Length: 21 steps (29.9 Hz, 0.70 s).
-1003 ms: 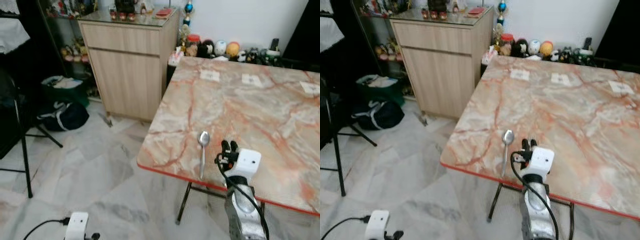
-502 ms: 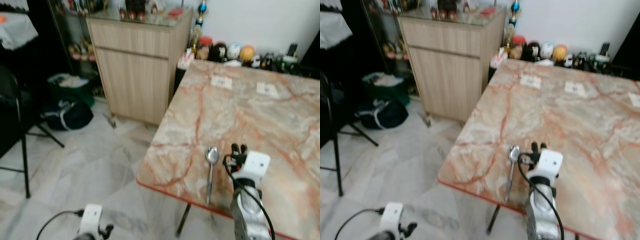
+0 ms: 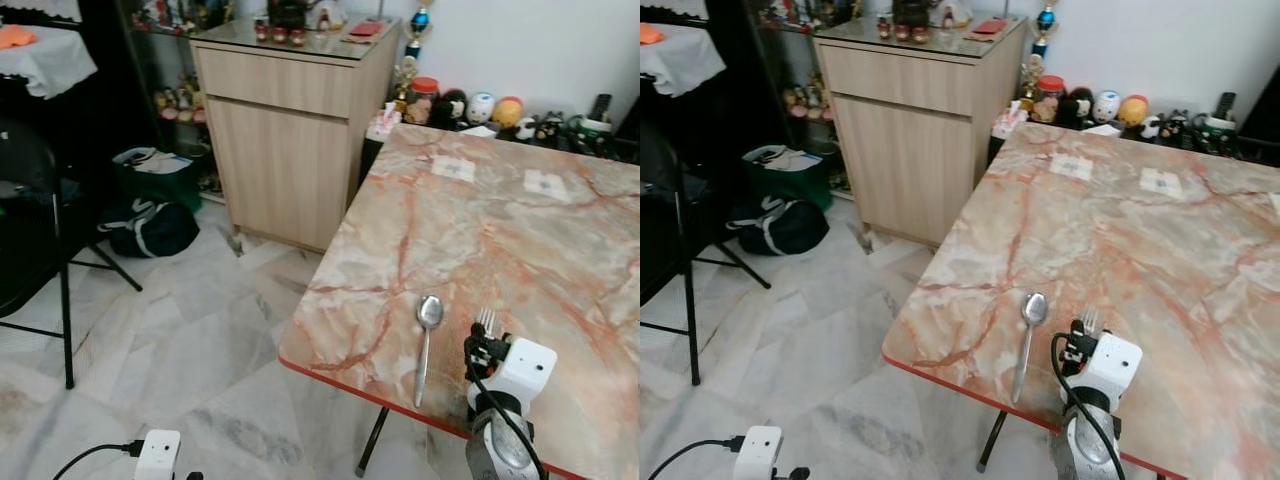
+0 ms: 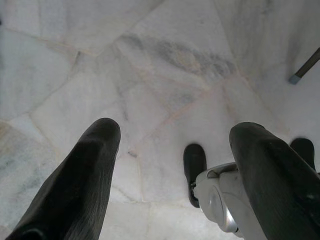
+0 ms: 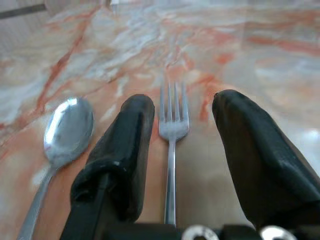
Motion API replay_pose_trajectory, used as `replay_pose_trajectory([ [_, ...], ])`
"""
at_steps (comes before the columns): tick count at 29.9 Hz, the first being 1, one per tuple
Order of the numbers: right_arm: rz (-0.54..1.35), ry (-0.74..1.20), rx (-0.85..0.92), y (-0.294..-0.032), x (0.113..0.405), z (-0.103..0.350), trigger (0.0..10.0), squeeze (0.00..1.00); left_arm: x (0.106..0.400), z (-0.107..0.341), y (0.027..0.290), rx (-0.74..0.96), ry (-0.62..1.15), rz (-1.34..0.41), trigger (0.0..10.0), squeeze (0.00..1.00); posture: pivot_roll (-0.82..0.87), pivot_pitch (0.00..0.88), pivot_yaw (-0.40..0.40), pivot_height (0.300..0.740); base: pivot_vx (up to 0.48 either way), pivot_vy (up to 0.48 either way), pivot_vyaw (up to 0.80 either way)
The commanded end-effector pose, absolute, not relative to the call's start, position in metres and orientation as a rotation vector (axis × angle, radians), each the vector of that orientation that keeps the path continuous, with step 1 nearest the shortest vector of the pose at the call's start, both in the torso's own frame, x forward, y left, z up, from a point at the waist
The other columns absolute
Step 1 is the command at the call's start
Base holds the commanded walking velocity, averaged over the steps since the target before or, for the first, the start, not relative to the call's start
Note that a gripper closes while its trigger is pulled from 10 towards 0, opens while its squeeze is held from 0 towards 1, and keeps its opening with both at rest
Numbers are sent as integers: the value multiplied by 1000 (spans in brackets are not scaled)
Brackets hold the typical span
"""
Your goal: Setting the table
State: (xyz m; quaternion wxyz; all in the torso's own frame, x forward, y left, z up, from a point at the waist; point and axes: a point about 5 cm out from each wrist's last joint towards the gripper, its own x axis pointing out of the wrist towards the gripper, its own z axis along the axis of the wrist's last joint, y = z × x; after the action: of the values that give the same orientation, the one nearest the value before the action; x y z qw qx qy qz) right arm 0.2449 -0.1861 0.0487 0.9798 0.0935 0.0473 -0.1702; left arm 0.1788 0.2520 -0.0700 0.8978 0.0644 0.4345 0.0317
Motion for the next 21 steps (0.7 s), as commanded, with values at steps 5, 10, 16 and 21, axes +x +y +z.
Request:
replay_pose_trajectory([
  [5, -264, 193, 172, -180, 246, 58, 10000, 0, 171, -74, 252, 138, 931, 63, 10000, 0, 79, 0, -46, 740, 0, 0, 0],
  [10, -276, 255, 186, -180, 243, 56, 10000, 0, 171, -75, 250, 138, 933, 60, 10000, 0, 77, 0, -49, 740, 0, 0, 0],
  [16, -330, 262, 214, -185, 239, 57, 10000, 0, 172, -76, 245, 137, 934, 54, 10000, 0, 70, 0, -45, 740, 0, 0, 0],
  [21, -355, 303, 212, -190, 235, 57, 10000, 0, 172, -76, 244, 141, 933, 51, 10000, 0, 63, 0, -41, 740, 0, 0, 0],
])
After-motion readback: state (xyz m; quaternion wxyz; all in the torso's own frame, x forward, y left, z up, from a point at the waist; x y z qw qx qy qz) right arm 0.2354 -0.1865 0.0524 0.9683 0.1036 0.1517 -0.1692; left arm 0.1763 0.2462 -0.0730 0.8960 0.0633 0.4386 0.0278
